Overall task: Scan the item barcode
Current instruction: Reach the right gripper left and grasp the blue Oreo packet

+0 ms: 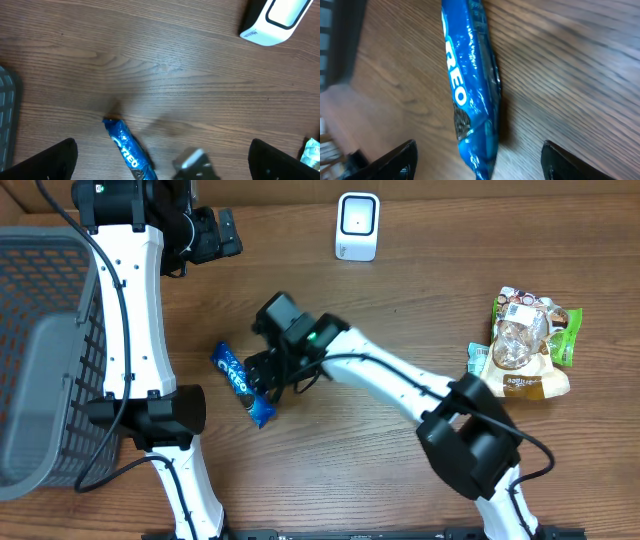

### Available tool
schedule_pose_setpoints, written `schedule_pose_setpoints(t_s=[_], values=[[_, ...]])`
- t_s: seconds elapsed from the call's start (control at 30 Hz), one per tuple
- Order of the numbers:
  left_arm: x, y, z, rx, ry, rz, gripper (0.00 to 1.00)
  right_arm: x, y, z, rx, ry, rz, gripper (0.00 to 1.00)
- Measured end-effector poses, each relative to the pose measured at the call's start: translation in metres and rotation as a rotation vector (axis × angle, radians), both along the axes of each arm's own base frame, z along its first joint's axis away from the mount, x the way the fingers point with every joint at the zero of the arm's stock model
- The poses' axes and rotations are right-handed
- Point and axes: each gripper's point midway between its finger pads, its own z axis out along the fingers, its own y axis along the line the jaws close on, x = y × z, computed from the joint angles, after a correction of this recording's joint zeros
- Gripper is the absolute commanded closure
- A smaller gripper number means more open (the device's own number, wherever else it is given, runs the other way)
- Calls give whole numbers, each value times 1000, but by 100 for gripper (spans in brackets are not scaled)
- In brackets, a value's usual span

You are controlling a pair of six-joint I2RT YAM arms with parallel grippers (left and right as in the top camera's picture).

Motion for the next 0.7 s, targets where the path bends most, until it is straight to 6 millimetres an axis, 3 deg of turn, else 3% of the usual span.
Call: schedule_pose_setpoints(t_s=[0.27,0.33,0.43,0.63,0.7], values=[[0,0,0,0,0,0,0,-19,17,-38,-66,-7,19,28],[0,0,0,0,0,0,0,-24,17,-52,-91,11,21,38],[0,0,0,0,0,0,0,-26,16,-57,-100,25,17,67],[0,0,0,0,0,0,0,-26,9,-59,-120,61,-6,87],[0,0,0,0,0,0,0,-25,2,-59,-136,80,-14,89]])
